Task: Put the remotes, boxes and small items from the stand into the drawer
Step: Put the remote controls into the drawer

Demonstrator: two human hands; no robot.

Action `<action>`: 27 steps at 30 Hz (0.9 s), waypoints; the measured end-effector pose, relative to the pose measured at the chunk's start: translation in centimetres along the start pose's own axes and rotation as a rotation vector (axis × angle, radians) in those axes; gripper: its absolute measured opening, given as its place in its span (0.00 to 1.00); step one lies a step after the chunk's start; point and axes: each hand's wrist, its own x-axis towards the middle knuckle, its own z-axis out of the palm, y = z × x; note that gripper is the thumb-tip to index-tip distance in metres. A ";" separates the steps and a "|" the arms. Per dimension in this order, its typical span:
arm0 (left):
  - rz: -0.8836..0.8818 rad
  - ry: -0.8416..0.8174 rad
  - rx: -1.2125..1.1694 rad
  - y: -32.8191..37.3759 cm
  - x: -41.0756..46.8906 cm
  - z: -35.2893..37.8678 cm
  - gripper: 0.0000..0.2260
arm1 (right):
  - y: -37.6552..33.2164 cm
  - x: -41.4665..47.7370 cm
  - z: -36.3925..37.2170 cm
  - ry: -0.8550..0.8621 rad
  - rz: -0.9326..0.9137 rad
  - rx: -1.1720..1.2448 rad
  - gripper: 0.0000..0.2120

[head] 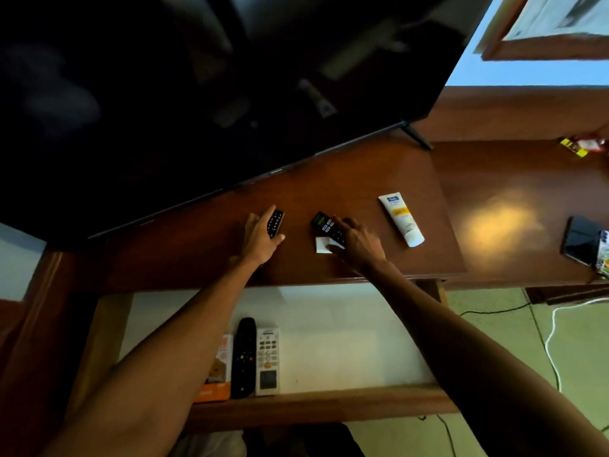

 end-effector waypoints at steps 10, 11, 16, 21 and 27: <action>0.094 -0.010 0.030 1.3 -4.1 -0.1 0.32 | 0.2 -2.2 -0.9 0.093 -0.114 0.106 0.29; 0.112 -0.026 0.023 1.2 -5.1 0.0 0.33 | 0.0 -3.1 -0.9 0.097 -0.141 0.116 0.29; 0.242 -0.124 0.039 0.1 -10.2 1.2 0.34 | -0.6 -8.6 0.1 0.098 -0.181 0.105 0.28; 0.306 -0.168 0.066 -2.1 -15.5 3.7 0.33 | -0.3 -15.1 2.9 0.061 -0.174 0.053 0.25; 0.213 -0.174 0.036 -4.1 -18.8 7.3 0.33 | 0.4 -19.9 7.6 0.011 -0.011 0.049 0.26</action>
